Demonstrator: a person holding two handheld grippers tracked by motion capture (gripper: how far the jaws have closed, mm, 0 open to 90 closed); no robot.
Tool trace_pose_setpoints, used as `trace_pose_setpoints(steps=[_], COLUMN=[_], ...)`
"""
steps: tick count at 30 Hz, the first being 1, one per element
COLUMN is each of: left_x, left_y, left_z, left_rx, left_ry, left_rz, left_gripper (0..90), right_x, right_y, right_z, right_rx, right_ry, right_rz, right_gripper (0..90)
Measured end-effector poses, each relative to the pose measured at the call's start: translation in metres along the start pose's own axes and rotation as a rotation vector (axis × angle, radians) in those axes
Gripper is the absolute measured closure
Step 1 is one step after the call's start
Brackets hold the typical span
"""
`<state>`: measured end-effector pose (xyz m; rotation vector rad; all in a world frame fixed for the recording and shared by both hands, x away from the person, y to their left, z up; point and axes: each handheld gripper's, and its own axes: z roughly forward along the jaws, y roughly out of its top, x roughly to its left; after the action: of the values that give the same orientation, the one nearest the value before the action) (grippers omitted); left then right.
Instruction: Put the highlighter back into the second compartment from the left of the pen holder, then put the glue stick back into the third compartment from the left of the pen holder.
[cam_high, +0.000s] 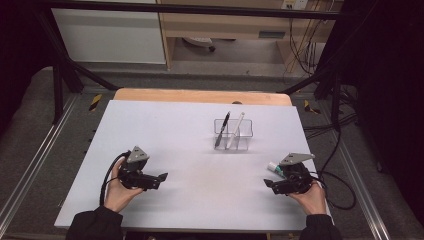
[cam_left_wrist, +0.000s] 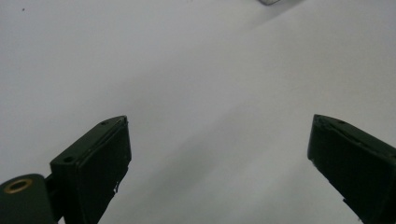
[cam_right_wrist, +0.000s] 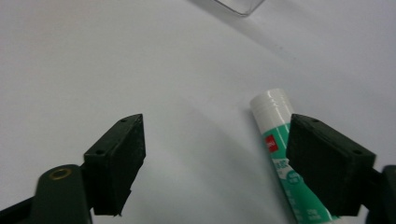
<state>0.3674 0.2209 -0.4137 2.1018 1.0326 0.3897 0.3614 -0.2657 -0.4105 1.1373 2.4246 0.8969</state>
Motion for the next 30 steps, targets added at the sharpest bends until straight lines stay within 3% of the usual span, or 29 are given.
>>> trace_pose_setpoints(steps=[15, 20, 30], left_x=[0.015, 0.018, 0.022], left_y=[-0.025, -0.03, -0.033], left_z=[-0.008, -0.008, -0.007], left_rx=[0.016, 0.024, 0.023], left_ry=[0.022, 0.027, 0.023], left_rz=[-0.018, -0.025, -0.032], left_gripper=[6.0, 5.9, 6.1], right_x=[-0.026, -0.03, -0.043], right_y=[-0.012, -0.012, -0.014], right_z=[-0.011, -0.012, -0.012], right_rx=[-0.026, -0.02, -0.024], right_ry=[-0.038, -0.06, -0.064], right_rz=[0.101, 0.107, 0.185], right_gripper=[57.4, 64.1, 77.9])
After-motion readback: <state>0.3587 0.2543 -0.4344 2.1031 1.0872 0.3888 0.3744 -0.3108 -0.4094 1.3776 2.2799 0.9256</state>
